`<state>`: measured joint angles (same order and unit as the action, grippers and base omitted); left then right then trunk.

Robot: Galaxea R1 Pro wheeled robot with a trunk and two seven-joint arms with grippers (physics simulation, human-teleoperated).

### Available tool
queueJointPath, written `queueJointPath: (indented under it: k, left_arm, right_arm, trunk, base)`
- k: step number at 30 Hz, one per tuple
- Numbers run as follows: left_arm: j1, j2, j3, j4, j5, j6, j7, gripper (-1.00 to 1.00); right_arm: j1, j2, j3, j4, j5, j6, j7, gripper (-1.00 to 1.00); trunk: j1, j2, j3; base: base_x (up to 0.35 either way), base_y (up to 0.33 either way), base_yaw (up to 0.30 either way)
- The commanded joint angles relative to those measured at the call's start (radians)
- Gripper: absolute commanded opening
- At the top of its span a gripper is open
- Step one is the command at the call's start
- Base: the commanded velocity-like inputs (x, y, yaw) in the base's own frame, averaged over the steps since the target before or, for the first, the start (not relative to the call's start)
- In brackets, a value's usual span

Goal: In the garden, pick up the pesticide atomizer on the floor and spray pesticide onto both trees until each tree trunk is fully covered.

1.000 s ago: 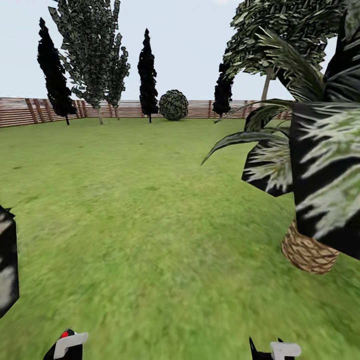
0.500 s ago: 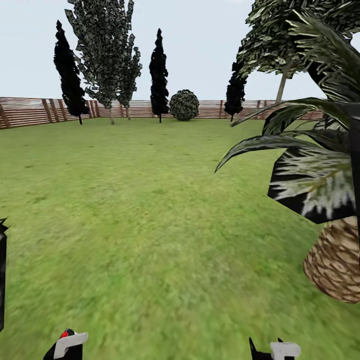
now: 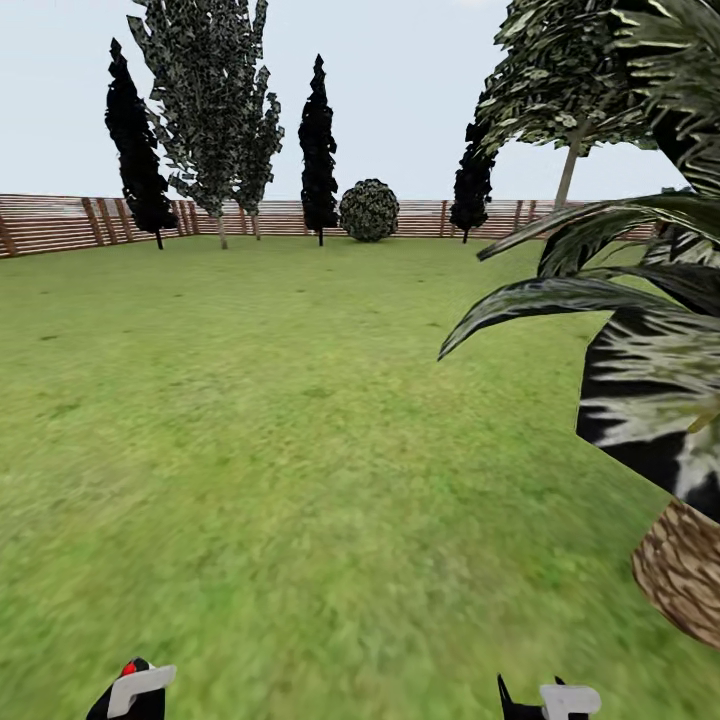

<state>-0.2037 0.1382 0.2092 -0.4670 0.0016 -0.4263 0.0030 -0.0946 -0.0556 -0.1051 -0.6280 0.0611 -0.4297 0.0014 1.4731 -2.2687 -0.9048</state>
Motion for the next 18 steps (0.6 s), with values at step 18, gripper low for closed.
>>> queueJointPath:
  k: [18]
  left_arm:
    - [-0.001, 0.000, 0.001, 0.001, 0.000, -0.003, 0.000, -1.00]
  right_arm:
    - [-0.001, 0.000, -0.004, -0.001, 0.006, -0.003, 0.000, 1.00]
  trunk:
    - [0.000, 0.000, -0.001]
  base:
    - [0.338, 0.000, 0.192]
